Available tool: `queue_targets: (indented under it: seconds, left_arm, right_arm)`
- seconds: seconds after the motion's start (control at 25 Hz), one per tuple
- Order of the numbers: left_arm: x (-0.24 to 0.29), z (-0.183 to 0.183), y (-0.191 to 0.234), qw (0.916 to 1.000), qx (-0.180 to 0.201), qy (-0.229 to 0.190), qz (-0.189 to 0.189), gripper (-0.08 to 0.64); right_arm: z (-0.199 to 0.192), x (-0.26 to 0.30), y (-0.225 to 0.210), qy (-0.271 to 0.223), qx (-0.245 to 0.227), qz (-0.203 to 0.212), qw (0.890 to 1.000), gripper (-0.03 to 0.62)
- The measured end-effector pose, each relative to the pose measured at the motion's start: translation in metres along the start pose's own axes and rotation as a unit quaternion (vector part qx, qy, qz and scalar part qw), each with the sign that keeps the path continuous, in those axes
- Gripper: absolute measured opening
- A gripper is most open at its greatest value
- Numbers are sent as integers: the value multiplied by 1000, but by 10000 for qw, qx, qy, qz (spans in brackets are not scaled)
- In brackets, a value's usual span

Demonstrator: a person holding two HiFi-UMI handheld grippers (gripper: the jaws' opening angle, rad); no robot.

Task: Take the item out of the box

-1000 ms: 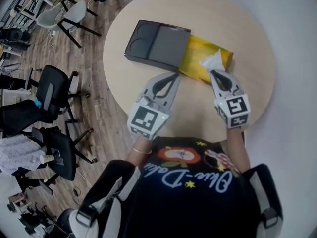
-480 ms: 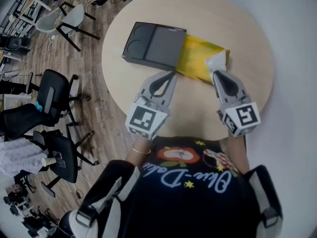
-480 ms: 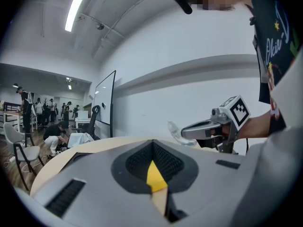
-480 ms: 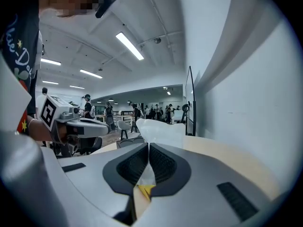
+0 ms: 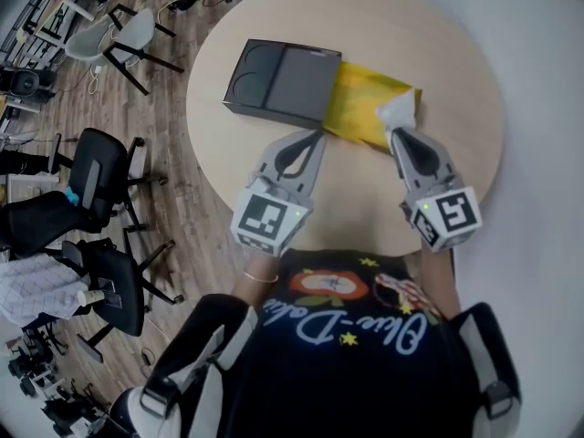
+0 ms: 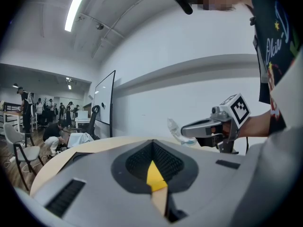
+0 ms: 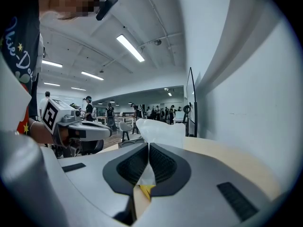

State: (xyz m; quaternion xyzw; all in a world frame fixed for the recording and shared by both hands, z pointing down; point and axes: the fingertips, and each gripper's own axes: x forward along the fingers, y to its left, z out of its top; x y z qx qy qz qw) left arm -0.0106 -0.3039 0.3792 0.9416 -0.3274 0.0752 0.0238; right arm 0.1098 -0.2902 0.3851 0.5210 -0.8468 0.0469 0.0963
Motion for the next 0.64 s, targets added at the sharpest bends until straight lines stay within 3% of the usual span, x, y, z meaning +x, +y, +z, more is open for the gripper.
queue_targets:
  seconds: [0.64]
  left_arm:
    - [0,-8,-2,9998,147,124,-80,-14]
  right_arm:
    - [-2,2,5,22,3,147,9999,9]
